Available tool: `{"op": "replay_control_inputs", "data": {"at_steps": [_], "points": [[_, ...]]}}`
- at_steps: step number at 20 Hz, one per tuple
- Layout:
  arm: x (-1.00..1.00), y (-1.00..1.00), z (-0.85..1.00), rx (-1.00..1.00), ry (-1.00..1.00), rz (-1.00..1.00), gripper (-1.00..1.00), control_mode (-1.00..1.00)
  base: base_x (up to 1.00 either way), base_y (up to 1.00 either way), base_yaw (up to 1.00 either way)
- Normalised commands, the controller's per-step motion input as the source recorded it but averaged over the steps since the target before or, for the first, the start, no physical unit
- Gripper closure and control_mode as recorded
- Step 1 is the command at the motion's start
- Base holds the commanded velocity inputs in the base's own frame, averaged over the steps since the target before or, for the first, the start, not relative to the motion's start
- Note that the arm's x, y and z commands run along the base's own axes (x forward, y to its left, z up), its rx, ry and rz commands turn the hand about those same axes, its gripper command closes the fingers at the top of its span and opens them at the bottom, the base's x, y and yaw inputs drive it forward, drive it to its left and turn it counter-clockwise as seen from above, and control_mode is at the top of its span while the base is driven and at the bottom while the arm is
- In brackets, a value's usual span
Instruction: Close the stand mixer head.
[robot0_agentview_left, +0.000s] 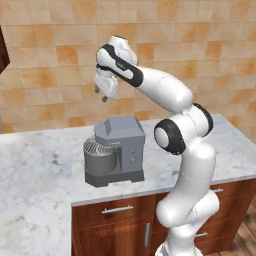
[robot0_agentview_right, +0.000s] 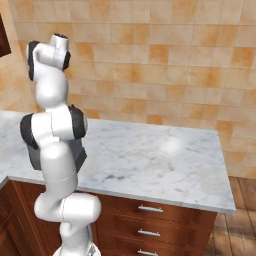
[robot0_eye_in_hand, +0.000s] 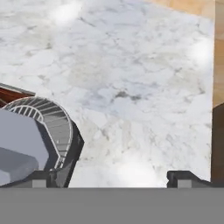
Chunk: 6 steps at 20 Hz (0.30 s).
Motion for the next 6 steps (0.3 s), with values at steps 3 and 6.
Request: {"op": "replay_control_inputs", "data": {"at_steps": [3,6], "points": [[-0.66,-0.61,0.1,-0.27,-0.03,0.02,-1.0,-1.0,0.0,0.0,0.0],[-0.75,-0.66,0.0,-0.25,-0.02,0.0,-1.0,-1.0,0.0,0.0,0.0]]}}
